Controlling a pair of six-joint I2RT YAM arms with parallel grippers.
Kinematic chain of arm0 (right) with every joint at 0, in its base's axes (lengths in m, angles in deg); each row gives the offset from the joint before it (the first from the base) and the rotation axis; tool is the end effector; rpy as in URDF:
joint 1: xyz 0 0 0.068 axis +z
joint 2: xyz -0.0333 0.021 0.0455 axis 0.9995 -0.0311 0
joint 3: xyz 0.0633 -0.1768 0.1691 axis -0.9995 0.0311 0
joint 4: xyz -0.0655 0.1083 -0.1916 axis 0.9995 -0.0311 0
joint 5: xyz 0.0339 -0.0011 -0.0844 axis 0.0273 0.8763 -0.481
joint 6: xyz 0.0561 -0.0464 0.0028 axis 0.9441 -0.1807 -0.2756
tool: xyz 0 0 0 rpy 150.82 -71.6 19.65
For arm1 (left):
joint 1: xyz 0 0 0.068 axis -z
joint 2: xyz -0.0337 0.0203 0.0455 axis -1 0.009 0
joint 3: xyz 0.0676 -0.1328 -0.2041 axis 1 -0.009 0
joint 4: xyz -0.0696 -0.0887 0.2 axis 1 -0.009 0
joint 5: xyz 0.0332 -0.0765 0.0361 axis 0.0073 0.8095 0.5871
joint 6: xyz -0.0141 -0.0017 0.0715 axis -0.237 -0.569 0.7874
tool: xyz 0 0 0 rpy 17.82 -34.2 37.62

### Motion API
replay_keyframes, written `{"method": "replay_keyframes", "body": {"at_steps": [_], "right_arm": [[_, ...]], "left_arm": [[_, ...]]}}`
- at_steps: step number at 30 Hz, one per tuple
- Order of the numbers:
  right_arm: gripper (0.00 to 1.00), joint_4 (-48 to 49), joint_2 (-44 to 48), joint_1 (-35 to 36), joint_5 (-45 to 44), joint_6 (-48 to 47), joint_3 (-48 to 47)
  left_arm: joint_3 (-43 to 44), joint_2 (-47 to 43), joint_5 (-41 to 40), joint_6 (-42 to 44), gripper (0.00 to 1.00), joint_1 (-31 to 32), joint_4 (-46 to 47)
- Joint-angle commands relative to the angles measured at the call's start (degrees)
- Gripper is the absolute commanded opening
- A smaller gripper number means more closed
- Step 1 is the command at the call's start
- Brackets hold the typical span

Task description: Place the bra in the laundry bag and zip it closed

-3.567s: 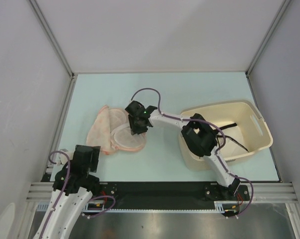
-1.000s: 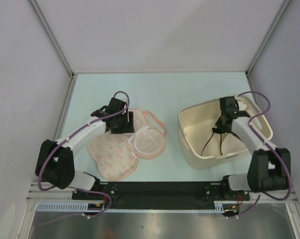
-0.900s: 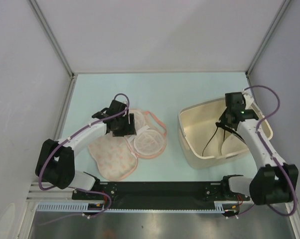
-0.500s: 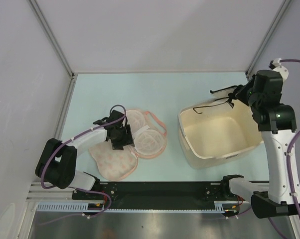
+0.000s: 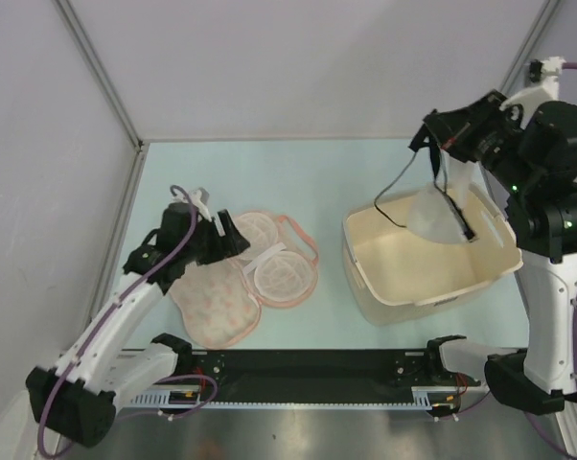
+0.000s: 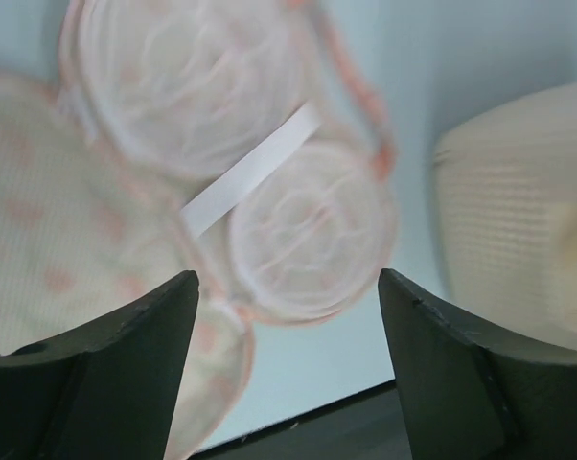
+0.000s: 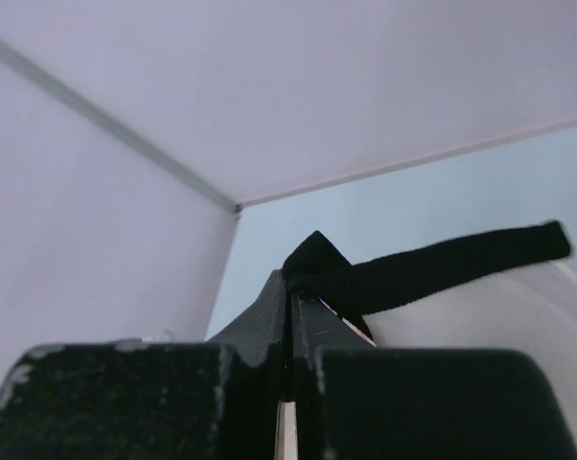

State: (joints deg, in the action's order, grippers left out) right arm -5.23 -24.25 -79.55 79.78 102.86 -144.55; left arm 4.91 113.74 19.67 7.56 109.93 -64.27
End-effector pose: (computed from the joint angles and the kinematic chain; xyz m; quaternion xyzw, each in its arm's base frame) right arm 0.1723 0.0350 0.5193 0.1104 0.7209 0.2944 0.6176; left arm 0.1811 -0.0746 0.2383 -0.0932 0.9250 -0.2132 0.3004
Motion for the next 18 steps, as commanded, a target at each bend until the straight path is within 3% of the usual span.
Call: {"method": "replay_keyframes", "body": {"at_steps": [1, 6, 11, 18], "right_arm": [[0.00, 9.62, -4.89, 10.27, 9.31, 3.59, -0.80], [0.00, 14.46, -9.99, 20.94, 7.99, 3.07, -1.07], [0.00, 17.28, -14.56, 27.88, 5.79, 1.40, 1.75], [0.02, 12.27, -19.05, 34.56, 3.24, -1.50, 0.87]], "left_arm": [[7.15, -8.42, 6.21, -1.59, 0.83, -0.15, 11.25], [8.91, -12.55, 5.70, -9.26, 0.82, -0.23, 16.28], [9.18, -18.18, -4.29, -6.46, 0.84, -0.23, 9.27], [9.18, -25.74, -14.25, -6.19, 0.86, -0.23, 1.26]]}}
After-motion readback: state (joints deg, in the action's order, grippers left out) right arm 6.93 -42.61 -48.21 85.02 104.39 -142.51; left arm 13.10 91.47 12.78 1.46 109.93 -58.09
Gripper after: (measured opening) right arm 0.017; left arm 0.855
